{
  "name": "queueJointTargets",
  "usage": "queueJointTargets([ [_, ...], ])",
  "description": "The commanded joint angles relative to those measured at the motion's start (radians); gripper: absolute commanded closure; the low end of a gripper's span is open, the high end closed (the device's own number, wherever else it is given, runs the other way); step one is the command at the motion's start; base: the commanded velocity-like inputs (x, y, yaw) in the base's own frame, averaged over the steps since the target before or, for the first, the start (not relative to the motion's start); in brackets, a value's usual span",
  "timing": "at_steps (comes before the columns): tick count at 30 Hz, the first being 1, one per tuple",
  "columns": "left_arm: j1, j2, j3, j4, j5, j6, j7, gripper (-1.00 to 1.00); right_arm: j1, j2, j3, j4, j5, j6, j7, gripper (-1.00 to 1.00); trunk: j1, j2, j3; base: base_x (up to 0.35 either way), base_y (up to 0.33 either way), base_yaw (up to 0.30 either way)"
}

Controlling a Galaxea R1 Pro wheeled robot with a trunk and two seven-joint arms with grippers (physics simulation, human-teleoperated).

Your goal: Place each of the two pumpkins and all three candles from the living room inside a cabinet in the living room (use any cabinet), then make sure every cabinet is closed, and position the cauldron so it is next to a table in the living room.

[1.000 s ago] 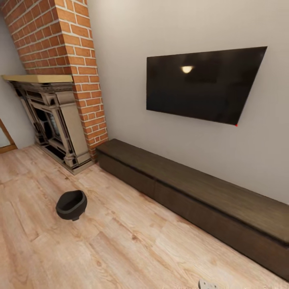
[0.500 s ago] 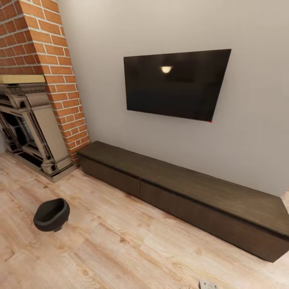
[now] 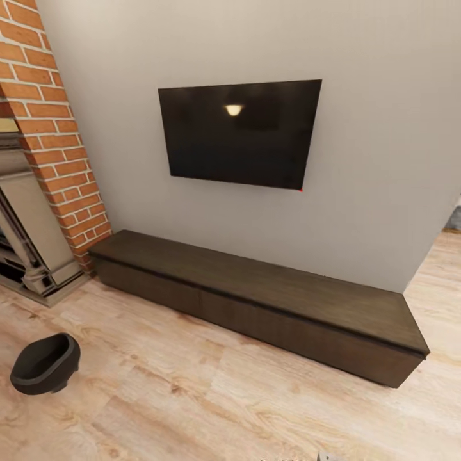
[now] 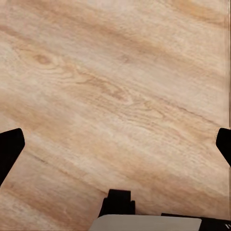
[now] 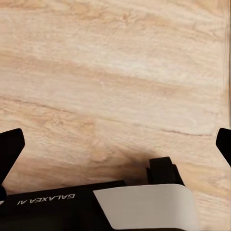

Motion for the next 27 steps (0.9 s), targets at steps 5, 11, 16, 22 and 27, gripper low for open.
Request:
queueJointTargets([
  [5, 0.000, -0.001, 0.001, 0.000, 0.000, -0.003, 0.003, -1.00, 0.000, 0.001, -0.007, -0.002, -0.004, 0.005, 0.001, -1.00, 0.000, 0.000, -0.004, -0.016, 0.012, -0.283],
  [11, 0.000, 0.000, 0.001, 0.000, 0.000, -0.003, 0.003, -1.00, 0.000, 0.001, -0.007, -0.002, -0.004, 0.006, 0.001, -1.00, 0.000, 0.000, -0.008, -0.098, 0.076, -0.270],
  [16, 0.000, 0.000, 0.001, 0.000, 0.000, -0.002, 0.003, -1.00, 0.000, 0.001, -0.007, -0.002, -0.004, 0.006, 0.001, -1.00, 0.000, 0.000, -0.013, -0.046, 0.021, -0.265],
  [22, 0.000, 0.000, 0.000, 0.000, 0.000, -0.003, 0.003, -1.00, 0.000, 0.001, -0.007, -0.002, -0.004, 0.007, 0.001, -1.00, 0.000, 0.000, -0.018, -0.063, 0.042, -0.259],
  [27, 0.000, 0.000, 0.002, 0.000, 0.000, -0.002, 0.003, -1.00, 0.000, 0.001, -0.007, -0.002, -0.004, 0.006, 0.001, -1.00, 0.000, 0.000, -0.023, -0.127, 0.089, -0.256],
])
